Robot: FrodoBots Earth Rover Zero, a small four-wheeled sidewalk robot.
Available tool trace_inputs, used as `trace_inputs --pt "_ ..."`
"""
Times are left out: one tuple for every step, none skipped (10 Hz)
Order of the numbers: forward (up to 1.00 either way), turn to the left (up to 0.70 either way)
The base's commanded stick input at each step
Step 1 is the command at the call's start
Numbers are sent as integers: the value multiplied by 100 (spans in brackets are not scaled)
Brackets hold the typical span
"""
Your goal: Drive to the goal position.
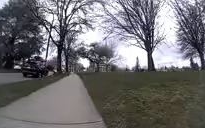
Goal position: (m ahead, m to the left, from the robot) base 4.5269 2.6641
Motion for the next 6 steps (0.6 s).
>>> trace_inputs --pt "0 43" --pt "0 54" --pt "0 65" --pt "0 70" --pt "0 70" --pt "0 70"
